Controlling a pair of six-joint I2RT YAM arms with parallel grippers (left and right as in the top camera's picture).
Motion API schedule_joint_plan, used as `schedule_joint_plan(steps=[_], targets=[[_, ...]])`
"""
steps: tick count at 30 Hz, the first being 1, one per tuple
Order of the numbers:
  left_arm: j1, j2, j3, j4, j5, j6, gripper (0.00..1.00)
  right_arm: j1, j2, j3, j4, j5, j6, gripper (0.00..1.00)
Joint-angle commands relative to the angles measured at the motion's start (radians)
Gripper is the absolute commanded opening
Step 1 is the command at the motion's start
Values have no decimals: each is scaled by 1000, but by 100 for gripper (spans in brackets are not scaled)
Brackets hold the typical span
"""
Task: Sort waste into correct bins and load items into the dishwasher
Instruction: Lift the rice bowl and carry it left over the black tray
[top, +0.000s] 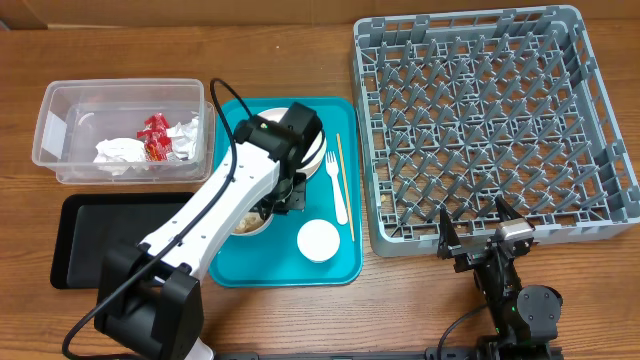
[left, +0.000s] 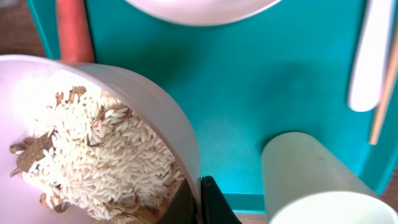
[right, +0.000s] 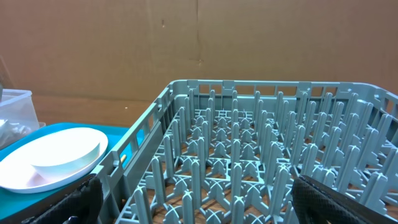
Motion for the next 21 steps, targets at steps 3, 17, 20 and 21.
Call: schedule_joint_plan(steps=[3,17,20,21], targets=[[12,-78,95,-40,-25,77,4,-5,-9,-11,5,9,-4,100],[310,-291,103,-107,-97,140,4,-5,-9,-11,5,9,-4,100],[415,-294,102,-106,-97,175,4,-5,-9,-11,5,9,-4,100],[447,-294,99,-106,-97,182,4,-5,-9,-11,5,9,-4,100]])
